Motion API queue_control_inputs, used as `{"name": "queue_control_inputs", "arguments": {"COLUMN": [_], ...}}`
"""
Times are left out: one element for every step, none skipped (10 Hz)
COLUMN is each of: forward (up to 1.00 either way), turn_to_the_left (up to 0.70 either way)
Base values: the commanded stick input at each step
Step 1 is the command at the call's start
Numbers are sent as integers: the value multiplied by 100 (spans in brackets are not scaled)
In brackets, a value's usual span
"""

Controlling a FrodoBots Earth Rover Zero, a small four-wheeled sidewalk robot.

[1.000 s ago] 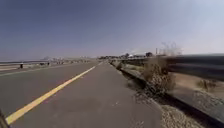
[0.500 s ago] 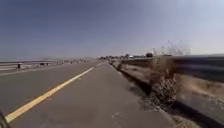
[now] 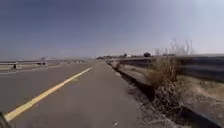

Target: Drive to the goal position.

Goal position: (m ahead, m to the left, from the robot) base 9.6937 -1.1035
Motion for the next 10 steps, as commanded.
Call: {"name": "queue_control_inputs", "arguments": {"forward": [50, 50, 50, 50, 50, 50, 50, 50, 50, 50], "turn_to_the_left": [0, 0, 0, 0, 0, 0, 0, 0, 0, 0]}}
